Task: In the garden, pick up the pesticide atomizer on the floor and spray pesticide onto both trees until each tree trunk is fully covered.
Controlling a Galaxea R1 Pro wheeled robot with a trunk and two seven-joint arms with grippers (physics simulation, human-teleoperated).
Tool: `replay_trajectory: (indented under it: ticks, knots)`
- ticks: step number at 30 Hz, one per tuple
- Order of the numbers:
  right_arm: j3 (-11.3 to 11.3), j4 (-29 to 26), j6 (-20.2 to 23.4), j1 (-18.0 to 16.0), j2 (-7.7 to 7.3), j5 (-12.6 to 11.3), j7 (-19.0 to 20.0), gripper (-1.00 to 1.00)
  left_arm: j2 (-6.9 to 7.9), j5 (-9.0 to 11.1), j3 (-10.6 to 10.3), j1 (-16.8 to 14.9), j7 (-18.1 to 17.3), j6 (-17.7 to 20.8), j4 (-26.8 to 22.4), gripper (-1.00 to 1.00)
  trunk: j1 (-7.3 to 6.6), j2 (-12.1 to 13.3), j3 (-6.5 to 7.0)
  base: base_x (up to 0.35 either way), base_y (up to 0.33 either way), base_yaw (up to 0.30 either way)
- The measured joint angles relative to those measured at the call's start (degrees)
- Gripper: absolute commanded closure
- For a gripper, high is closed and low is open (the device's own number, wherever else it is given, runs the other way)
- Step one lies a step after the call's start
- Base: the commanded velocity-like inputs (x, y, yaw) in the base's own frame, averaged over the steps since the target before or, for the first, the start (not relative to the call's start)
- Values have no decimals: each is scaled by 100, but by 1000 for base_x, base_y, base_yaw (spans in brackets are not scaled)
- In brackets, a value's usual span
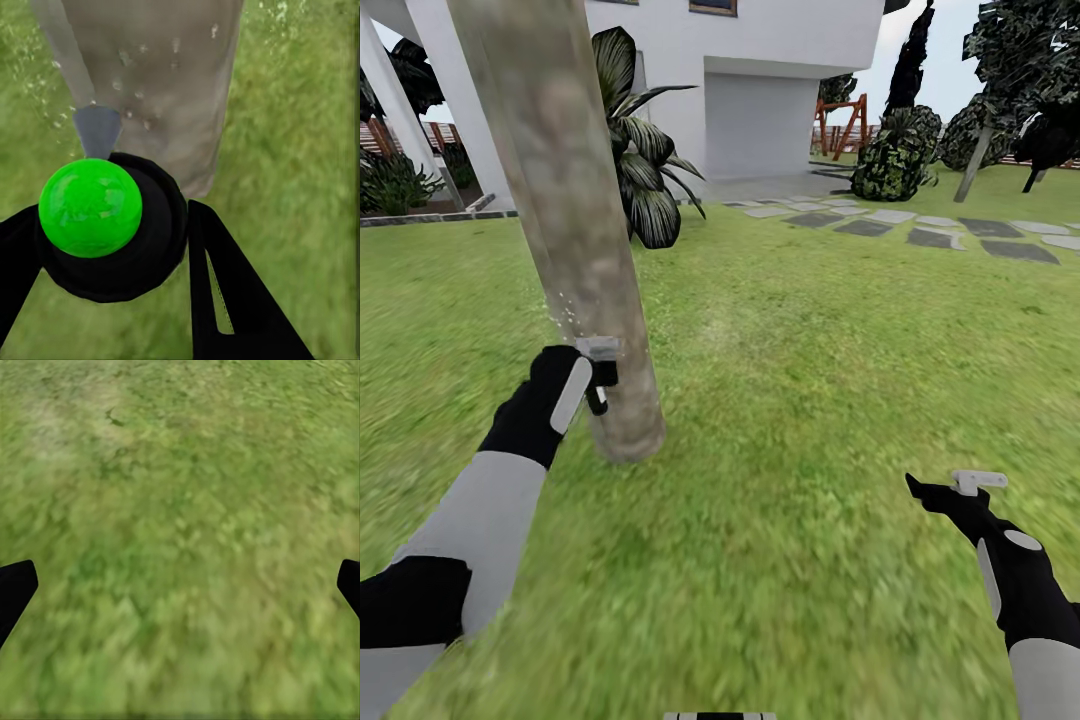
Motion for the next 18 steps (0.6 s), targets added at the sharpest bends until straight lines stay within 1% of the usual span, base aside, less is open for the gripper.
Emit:
replay_trajectory:
  ticks: [1,3,4,6,8,11,13,16,18]
  knots:
    - [1,1,1,0,0,0,0,-100,7,-6,28,-85,4,69,-1,100,0,0,0,0,0,0]
    - [4,1,1,0,0,0,0,-100,7,-38,338,-376,15,363,-2,100,0,0,0,0,0,0]
    - [5,1,2,0,0,0,0,-100,6,-28,389,-466,18,441,-1,100,0,0,0,0,0,0]
    - [3,1,1,0,0,0,0,-100,-26,-18,427,-633,19,528,-2,100,0,0,0,0,0,0]
    - [1,-4,1,0,0,0,0,-100,-69,-11,438,-953,21,580,9,100,0,0,0,0,0,0]
    - [0,-7,0,0,0,0,0,-100,-81,1,440,-1208,22,604,40,100,0,0,0,0,0,0]
    - [0,-6,1,0,0,0,0,-100,-83,6,437,-1259,22,633,50,100,1,0,-1,0,0,0]
    - [0,-6,2,0,0,0,0,-100,-83,-5,427,-1197,23,632,24,100,1,0,-1,0,-3,0]
    - [0,-7,2,0,0,0,0,-100,-83,-37,424,-1186,23,634,18,100,1,0,-1,0,-170,0]
